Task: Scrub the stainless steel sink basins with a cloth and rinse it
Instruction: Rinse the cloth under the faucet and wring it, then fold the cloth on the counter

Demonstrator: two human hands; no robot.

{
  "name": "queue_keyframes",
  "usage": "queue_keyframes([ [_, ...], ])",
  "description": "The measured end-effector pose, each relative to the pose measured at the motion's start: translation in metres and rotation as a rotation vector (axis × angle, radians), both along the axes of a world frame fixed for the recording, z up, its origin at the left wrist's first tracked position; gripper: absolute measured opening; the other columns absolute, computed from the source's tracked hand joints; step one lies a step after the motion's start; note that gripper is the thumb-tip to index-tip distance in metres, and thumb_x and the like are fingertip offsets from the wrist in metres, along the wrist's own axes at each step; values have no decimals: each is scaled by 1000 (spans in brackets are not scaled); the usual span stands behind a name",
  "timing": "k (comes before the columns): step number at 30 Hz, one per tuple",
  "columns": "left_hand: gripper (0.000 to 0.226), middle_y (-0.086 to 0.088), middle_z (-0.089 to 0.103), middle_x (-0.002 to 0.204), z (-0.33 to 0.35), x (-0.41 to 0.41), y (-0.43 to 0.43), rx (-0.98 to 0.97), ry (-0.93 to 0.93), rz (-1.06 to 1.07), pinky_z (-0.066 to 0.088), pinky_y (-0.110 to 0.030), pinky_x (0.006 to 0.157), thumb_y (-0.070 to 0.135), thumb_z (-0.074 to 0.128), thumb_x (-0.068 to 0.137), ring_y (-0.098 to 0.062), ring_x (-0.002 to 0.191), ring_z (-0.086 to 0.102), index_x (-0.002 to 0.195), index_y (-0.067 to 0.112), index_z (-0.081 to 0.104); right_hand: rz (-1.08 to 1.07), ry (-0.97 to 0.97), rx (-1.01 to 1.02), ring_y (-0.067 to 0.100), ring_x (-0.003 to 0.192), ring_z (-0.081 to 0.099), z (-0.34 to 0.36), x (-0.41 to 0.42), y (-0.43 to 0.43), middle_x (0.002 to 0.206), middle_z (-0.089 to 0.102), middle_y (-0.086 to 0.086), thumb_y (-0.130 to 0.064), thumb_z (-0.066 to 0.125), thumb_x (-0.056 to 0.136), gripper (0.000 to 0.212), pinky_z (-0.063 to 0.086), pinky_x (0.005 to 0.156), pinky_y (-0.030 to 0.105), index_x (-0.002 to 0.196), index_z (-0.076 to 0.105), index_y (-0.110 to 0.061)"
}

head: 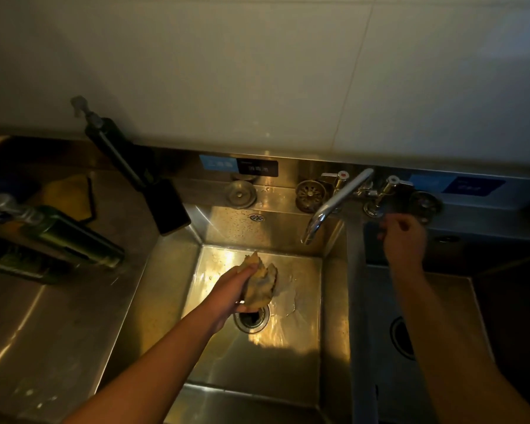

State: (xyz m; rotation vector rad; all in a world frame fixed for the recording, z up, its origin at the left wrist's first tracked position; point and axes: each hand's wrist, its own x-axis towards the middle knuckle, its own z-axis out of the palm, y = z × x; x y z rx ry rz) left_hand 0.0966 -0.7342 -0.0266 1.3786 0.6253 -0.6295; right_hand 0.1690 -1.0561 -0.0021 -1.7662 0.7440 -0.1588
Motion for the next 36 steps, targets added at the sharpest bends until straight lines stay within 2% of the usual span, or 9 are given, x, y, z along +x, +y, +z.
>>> queue_keyframes([
  [5,28,-7,74,112,0,-8,20,32,-37,17,59,-40,83,36,58,98,-28,100,72,121,20,65,192,47,122,15,69,59,-8,-72,92,83,65,8,-20,55,98,14,47,58,26,88,64,-20],
  [11,24,-9,75,109,23,-17,44,21,-150,-76,56,-48,95,25,54,101,-30,102,71,120,19,68,484,152,465,22,102,70,-9,-109,201,102,74,-3,-46,65,90,20,58,86,41,103,69,-31],
  [15,26,-4,74,105,41,-18,63,75,-295,-103,56,-44,89,39,65,87,-26,102,70,109,24,71,430,175,672,29,95,73,11,-115,229,107,74,12,-27,64,95,24,60,76,40,115,66,-14],
  [18,13,-4,74,102,40,-15,88,80,-306,-47,53,-57,94,32,67,85,-34,106,68,95,27,74,329,101,598,31,90,73,21,-114,242,107,72,17,-10,72,87,24,60,70,37,110,64,-9],
  [22,13,-1,75,94,54,-23,115,148,-382,-55,59,-48,84,21,59,98,-29,95,71,94,23,72,309,32,471,25,86,72,33,-117,259,99,70,14,-2,67,88,14,59,74,33,97,66,-12],
  [25,11,-5,71,107,66,-26,140,157,-377,-60,56,-48,93,27,57,100,-26,101,68,102,26,67,258,-13,387,27,87,70,39,-119,275,95,68,16,0,64,89,10,60,73,31,93,63,-9],
  [29,25,-9,68,109,82,-38,175,57,-225,25,56,-45,88,31,50,101,-28,100,66,115,15,63,360,47,620,35,102,68,50,-127,308,109,67,24,-2,61,89,11,60,79,34,100,59,1],
  [32,47,-14,74,105,88,-49,203,-72,-175,93,57,-48,89,51,71,82,-32,99,70,109,13,70,432,117,865,36,104,68,54,-129,340,111,68,28,-16,58,93,15,57,88,43,92,63,-1],
  [36,15,-8,73,89,93,-74,235,125,-330,19,57,-29,69,15,76,84,-17,77,71,98,16,69,690,158,431,27,85,70,46,-128,382,101,71,22,-23,70,89,26,57,68,30,111,66,-9],
])
